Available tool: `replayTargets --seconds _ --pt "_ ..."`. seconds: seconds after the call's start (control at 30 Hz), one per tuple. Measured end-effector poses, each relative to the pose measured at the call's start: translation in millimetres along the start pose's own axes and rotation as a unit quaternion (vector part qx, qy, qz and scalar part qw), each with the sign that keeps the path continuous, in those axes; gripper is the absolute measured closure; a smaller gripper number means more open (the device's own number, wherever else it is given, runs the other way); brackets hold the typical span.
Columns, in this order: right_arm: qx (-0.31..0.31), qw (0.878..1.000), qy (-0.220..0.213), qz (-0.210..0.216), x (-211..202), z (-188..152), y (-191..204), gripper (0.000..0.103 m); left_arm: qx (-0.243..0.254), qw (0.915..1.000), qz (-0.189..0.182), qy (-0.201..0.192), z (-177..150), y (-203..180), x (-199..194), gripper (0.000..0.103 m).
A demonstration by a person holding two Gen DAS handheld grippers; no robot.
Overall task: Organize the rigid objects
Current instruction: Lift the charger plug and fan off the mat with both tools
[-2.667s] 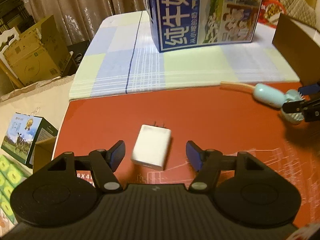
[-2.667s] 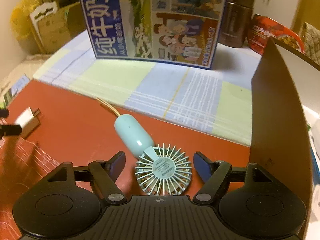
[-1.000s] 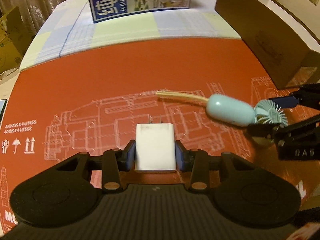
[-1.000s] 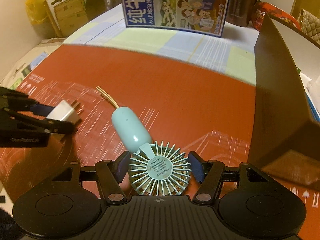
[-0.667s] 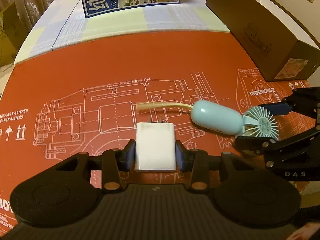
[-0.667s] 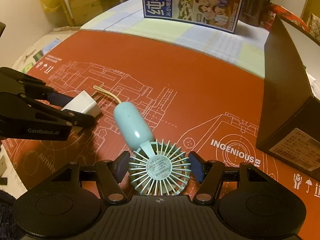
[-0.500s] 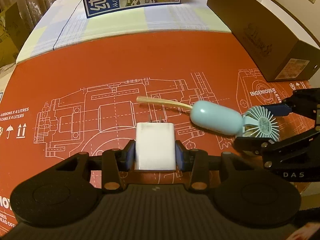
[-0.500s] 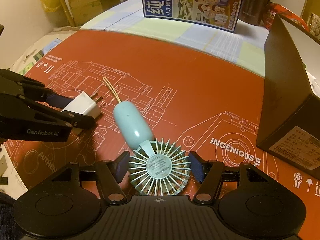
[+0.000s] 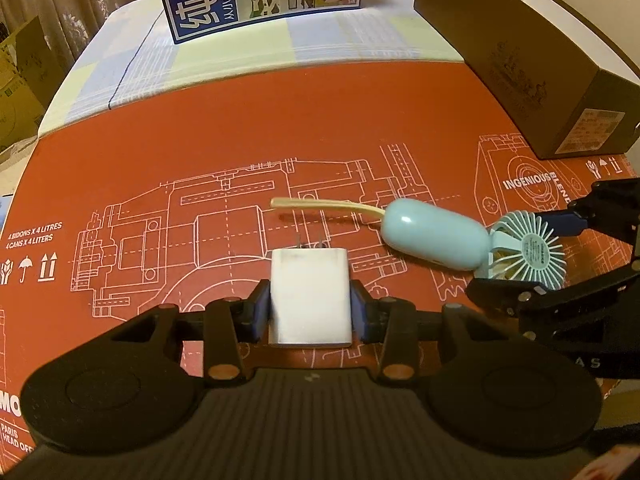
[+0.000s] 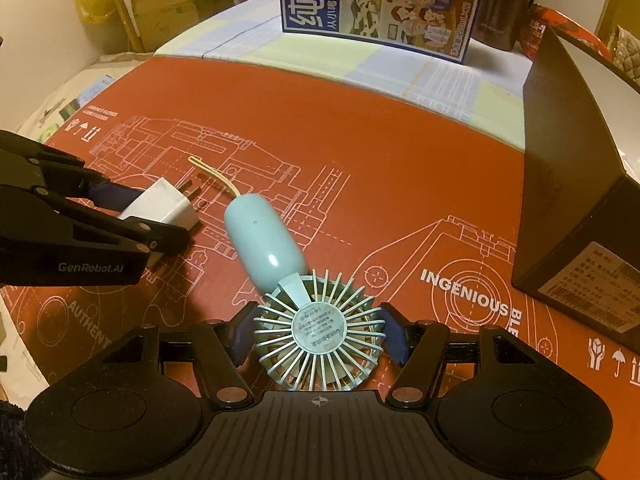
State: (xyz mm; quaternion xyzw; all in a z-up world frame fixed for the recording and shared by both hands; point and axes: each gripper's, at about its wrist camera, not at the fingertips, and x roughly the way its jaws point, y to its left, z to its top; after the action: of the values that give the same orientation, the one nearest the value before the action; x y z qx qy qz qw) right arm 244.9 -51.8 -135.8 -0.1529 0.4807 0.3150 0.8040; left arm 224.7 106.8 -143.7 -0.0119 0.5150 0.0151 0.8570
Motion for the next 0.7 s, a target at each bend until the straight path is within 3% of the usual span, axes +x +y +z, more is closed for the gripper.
replayTargets --seconds 0.7 --pt "0.047 0.999 -0.004 0.005 -9.7 -0.8 -11.8 0.043 0.005 0.9999 -0.002 0.014 4.4 -4.1 0.1 0.067"
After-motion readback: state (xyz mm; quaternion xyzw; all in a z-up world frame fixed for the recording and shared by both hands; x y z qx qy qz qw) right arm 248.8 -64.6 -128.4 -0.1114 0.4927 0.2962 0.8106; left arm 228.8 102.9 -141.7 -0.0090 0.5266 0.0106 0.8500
